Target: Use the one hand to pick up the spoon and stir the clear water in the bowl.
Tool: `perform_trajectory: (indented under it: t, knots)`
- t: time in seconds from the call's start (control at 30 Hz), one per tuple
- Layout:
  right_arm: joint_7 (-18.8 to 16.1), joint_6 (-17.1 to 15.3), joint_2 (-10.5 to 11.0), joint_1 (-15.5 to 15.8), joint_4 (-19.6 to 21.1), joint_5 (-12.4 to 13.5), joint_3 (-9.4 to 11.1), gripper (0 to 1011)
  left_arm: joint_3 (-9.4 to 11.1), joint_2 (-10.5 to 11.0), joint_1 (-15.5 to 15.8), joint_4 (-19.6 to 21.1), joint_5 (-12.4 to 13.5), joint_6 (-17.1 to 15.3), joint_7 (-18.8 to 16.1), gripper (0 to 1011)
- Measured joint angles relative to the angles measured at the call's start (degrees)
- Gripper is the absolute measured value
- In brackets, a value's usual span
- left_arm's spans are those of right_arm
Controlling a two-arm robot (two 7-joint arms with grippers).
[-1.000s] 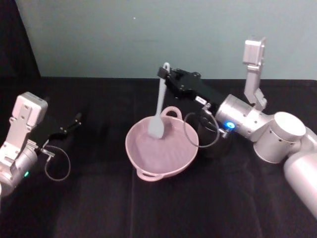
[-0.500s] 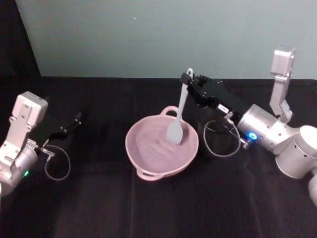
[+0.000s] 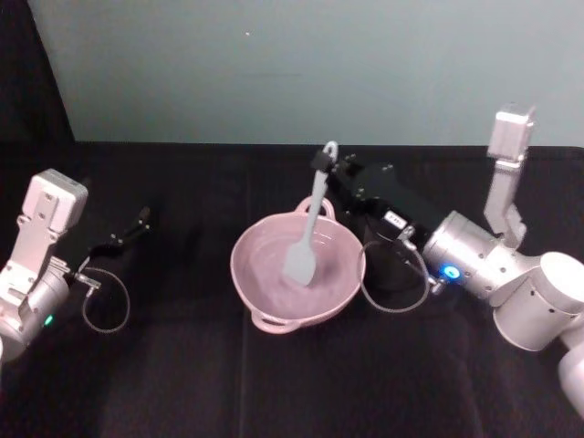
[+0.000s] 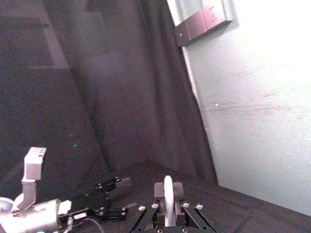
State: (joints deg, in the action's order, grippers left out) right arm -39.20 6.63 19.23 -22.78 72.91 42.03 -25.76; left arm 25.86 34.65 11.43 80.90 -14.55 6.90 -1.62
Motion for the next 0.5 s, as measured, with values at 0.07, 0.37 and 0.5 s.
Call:
perform_trajectory:
  t: [0.07,0.37,0.5]
  knots:
    - [-0.45,-0.07,-0.63,-0.51,-0.74,-0.03,-0.76,109,0.0,0.0,0.0,0.0,0.0,0.0,0.0,1011]
    - [-2.92,0.15,-4.56,-6.33,-8.05,-1.01,-3.64,109,0.0,0.0,0.0,0.0,0.0,0.0,0.0,1011]
    - [-3.73,0.36,-5.86,-9.29,-11.72,-1.76,-4.27,109,0.0,0.0,0.0,0.0,0.0,0.0,0.0,1011]
